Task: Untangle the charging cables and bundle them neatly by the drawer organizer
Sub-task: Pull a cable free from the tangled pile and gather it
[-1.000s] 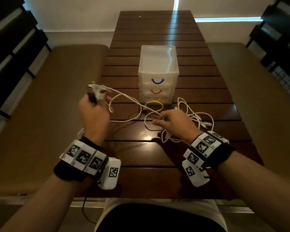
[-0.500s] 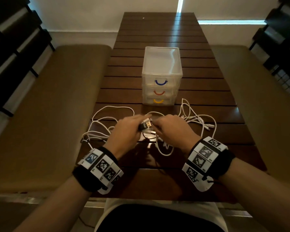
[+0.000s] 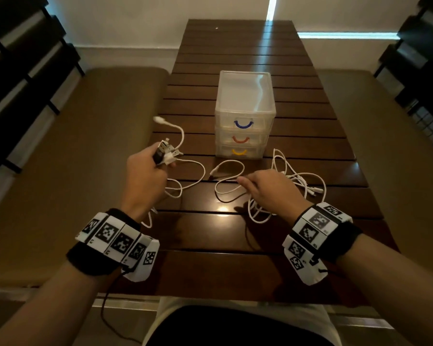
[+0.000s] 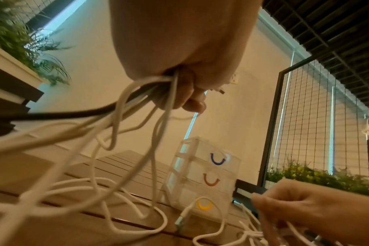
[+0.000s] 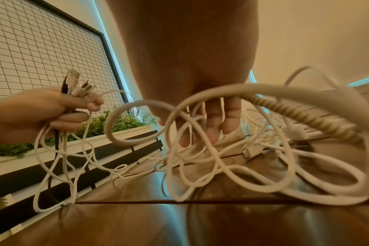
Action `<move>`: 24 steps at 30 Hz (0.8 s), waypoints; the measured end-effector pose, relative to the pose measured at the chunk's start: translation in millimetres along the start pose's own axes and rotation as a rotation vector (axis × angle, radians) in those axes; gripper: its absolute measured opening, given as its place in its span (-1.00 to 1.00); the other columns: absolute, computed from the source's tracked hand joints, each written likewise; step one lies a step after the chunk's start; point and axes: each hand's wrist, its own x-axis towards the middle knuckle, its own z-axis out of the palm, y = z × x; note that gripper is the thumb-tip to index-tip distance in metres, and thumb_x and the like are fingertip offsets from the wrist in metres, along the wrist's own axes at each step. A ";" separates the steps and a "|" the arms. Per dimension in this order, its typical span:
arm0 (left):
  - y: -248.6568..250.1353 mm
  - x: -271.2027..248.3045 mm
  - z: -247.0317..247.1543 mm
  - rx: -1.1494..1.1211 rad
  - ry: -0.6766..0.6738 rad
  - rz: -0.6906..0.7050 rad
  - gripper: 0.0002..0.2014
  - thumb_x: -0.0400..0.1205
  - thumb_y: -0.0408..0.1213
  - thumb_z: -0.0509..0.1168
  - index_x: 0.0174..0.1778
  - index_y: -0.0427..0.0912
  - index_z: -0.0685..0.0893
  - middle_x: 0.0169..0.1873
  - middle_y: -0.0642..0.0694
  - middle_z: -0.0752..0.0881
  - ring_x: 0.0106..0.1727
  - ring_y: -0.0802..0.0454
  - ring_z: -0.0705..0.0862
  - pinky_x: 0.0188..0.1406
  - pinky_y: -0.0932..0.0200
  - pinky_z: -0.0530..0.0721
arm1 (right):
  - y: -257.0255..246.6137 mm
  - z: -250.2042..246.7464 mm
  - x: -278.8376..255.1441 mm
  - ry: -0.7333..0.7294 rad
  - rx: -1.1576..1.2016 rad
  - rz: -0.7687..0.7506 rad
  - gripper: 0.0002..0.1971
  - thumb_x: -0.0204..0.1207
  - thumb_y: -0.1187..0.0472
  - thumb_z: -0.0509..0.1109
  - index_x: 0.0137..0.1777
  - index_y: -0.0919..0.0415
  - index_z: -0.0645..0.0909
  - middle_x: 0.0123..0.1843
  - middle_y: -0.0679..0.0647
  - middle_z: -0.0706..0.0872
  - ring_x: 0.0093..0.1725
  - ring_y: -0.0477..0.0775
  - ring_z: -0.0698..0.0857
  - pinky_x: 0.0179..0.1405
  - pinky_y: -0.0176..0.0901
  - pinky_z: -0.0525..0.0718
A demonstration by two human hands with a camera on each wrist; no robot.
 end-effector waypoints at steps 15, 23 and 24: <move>-75.4 22.7 -98.1 0.425 0.171 -0.238 -0.83 0.68 -0.32 0.27 -0.23 -0.11 0.65 -0.38 0.07 0.57 -0.41 0.28 0.45 -0.52 0.39 0.30 | -73.6 21.5 24.7 0.130 -0.303 -0.177 -0.81 0.56 0.01 0.39 -0.07 0.08 0.78 -0.06 0.06 0.77 0.14 0.26 0.61 0.11 0.11 0.44; -102.6 15.9 -119.9 0.394 0.162 -0.285 -0.82 0.70 -0.40 0.17 -0.11 -0.15 0.66 -0.11 -0.01 0.66 -0.26 0.15 0.53 -0.30 0.31 0.37 | -100.4 41.2 40.4 -0.099 -0.286 -0.223 -0.78 0.65 -0.07 0.24 0.04 -0.03 0.68 0.11 -0.04 0.68 0.20 0.07 0.53 0.07 -0.03 0.44; -106.5 15.6 -118.5 0.370 0.168 -0.281 -0.83 0.69 -0.40 0.18 -0.12 -0.16 0.66 -0.07 -0.03 0.69 -0.22 0.09 0.56 -0.28 0.22 0.42 | -102.5 41.8 42.3 -0.117 -0.283 -0.219 -0.78 0.65 -0.06 0.24 0.06 -0.03 0.67 0.11 -0.03 0.67 0.19 0.08 0.53 0.07 -0.03 0.46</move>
